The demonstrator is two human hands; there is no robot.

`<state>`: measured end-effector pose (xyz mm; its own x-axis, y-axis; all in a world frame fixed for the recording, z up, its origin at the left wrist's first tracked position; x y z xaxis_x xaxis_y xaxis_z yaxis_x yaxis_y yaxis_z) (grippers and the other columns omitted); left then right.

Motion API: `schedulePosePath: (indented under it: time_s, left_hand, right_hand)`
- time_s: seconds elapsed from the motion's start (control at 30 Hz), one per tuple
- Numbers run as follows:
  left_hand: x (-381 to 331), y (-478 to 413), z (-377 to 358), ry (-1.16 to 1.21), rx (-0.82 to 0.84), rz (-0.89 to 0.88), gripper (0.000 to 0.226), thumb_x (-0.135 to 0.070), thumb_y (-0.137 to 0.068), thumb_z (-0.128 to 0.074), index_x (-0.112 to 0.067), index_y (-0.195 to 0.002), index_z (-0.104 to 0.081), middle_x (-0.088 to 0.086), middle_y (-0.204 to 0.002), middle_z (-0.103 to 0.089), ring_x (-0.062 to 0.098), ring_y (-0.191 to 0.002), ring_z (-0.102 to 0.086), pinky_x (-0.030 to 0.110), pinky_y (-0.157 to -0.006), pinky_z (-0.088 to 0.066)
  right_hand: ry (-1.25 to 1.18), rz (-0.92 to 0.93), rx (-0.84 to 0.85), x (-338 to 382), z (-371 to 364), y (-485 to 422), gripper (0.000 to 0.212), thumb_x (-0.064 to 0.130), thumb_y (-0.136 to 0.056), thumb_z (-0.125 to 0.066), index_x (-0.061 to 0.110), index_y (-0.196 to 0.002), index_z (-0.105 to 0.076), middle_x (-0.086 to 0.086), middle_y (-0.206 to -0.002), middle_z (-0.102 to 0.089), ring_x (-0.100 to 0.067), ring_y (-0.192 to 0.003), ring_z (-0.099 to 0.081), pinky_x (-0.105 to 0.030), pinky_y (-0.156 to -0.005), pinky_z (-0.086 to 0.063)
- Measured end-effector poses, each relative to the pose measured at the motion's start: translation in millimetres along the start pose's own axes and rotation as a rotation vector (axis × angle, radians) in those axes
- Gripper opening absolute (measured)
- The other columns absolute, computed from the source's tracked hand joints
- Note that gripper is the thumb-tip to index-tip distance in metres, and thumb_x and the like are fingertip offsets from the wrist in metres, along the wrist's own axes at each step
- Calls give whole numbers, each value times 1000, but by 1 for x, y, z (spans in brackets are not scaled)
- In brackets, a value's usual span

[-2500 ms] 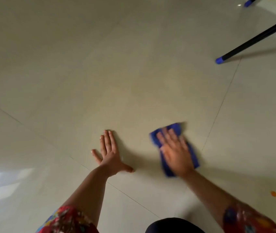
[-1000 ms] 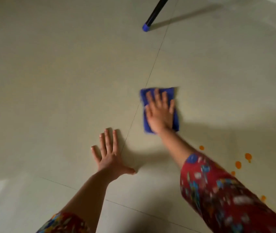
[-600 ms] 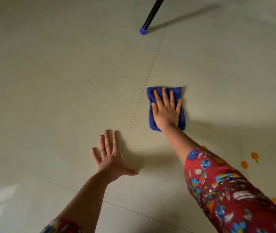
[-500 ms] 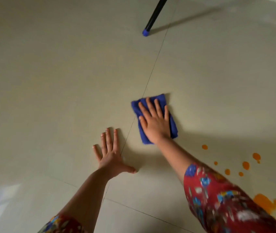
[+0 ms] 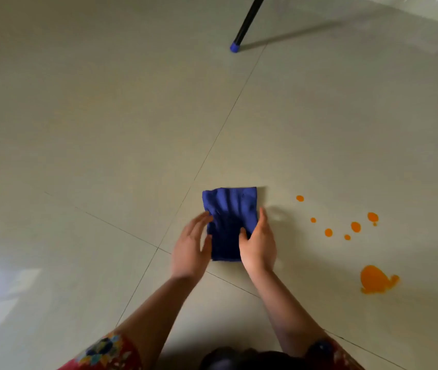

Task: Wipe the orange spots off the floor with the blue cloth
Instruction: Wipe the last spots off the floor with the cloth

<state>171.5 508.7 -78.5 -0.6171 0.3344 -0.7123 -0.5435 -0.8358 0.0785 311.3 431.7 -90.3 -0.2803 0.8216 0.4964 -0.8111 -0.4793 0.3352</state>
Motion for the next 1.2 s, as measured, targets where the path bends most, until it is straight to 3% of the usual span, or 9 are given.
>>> schedulePosePath:
  time_s: [0.1, 0.2, 0.33, 0.53, 0.77, 0.9, 1.0, 1.1, 1.2]
  left_hand:
    - [-26, -4, -3, 352, 89, 265, 35, -28, -96, -50, -26, -131, -53, -11, -124, -59, 11, -112, -58, 25, -95, -45]
    - [-54, -25, -1, 711, 221, 514, 49, -54, -90, -49, -25, -128, -56, -2, -123, -63, 16, -112, -60, 37, -100, -47]
    - [-89, -47, 14, 662, 320, 393, 31, -35, -97, -48, -14, -99, -71, 9, -90, -72, 30, -86, -66, 37, -82, -53]
    - [-130, -60, 29, 502, 552, 337, 47, -48, -96, -45, -9, -103, -71, 10, -101, -73, 20, -93, -69, 32, -86, -53]
    - [-150, -62, 70, 560, 619, 162, 30, -22, -100, -41, -13, -81, -62, -7, -70, -65, 8, -68, -59, 21, -62, -45]
    - [-143, -74, 103, 674, 511, 291, 31, -27, -99, -41, -7, -103, -65, 10, -95, -71, 21, -88, -65, 33, -78, -48]
    - [-147, -78, 126, 544, 532, 326, 30, -27, -96, -44, -12, -77, -60, 3, -65, -61, 18, -65, -55, 26, -58, -41]
    - [-154, -73, 130, 490, 690, 323, 28, -30, -92, -48, -11, -71, -52, 9, -66, -50, 21, -63, -46, 26, -58, -36]
    - [-158, -70, 133, 532, 816, 320, 26, -32, -84, -57, -7, -87, -63, 11, -86, -65, 23, -82, -62, 31, -77, -45]
  right_hand:
    - [-511, -209, 219, 7, 7, 5, 8, 16, -85, -66, 14, -92, -64, 0, -83, -68, -26, -84, -64, -27, -60, -43]
    - [-812, -131, 328, 30, 29, 16, 9, 22, -93, -61, 20, -88, -68, 2, -82, -72, -15, -78, -67, -18, -61, -49]
    - [-1071, -219, 296, 47, 46, 24, 35, 43, -103, -35, 26, -89, -64, 0, -81, -70, -16, -75, -67, -32, -71, -53]
    - [-1152, -118, 74, 53, 78, 16, 29, 35, -92, -63, 6, -86, -62, -7, -82, -69, -20, -86, -68, -37, -80, -53]
    - [-1562, -107, 583, 51, 124, 3, 38, 39, -99, -42, 14, -102, -70, -4, -94, -76, -15, -90, -72, -34, -82, -52]
    - [-1189, -55, 547, 23, 128, -2, 17, 21, -84, -60, 10, -96, -62, -7, -101, -66, -22, -99, -62, -29, -83, -45]
    - [-735, 135, 374, 14, 135, -5, 48, 12, -70, -69, 27, -112, -51, 0, -110, -59, -13, -105, -56, -20, -79, -42]
    - [-1101, 200, 670, 45, 146, -6, 68, 18, -76, -62, 44, -135, -40, 16, -130, -57, 0, -129, -45, -22, -102, -37]
    - [-755, 279, 876, 66, 154, -2, 42, 34, -75, -66, 33, -117, -61, 19, -112, -68, -1, -115, -57, -23, -101, -38]
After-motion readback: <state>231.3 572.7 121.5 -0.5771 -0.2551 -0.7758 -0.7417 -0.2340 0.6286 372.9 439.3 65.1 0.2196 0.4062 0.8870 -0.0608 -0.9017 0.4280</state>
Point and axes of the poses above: each hand's wrist, its own y-axis away from the middle knuckle, its own z-axis out of the back of the hand, x = y × z, the point moved 3 cm from there along -y, towards the middle knuckle
